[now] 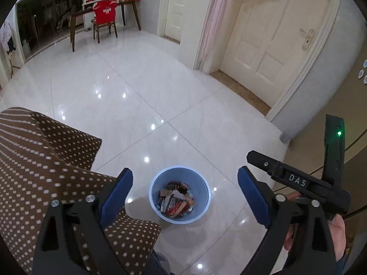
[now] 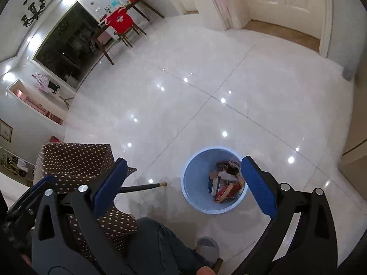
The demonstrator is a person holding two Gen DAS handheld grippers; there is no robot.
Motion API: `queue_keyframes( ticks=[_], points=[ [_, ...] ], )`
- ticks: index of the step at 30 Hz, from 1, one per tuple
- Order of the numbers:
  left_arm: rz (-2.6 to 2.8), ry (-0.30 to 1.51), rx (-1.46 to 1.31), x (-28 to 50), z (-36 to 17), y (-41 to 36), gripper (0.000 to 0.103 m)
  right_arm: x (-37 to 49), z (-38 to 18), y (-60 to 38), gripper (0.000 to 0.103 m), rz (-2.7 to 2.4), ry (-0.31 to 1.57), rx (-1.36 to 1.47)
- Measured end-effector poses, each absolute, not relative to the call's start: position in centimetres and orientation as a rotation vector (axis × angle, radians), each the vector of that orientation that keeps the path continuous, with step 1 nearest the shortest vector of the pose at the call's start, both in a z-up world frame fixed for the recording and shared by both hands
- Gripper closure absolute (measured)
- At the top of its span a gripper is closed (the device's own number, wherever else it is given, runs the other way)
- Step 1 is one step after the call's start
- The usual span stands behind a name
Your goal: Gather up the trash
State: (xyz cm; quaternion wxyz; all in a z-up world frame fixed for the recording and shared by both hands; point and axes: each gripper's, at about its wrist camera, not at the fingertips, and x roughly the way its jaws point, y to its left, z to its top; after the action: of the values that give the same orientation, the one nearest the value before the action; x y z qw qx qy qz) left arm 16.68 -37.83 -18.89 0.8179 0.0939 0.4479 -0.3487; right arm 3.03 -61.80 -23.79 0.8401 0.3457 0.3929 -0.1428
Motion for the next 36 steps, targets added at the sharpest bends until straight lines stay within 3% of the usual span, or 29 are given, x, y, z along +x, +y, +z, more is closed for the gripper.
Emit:
queue_keyframes(
  ticks=[17,36],
  points=[
    [-0.604,0.683,0.15,14.1,-8.8,-23.6,0.006,3.5,-10.4,-51.9,0.006,-0.185,0.667,0.528],
    [-0.161,0.467,-0.036,9.1,-1.4,-3.1,0.005,3.6,0.9,-31.2,0.006,-0.039,0.498,0.133]
  ],
)
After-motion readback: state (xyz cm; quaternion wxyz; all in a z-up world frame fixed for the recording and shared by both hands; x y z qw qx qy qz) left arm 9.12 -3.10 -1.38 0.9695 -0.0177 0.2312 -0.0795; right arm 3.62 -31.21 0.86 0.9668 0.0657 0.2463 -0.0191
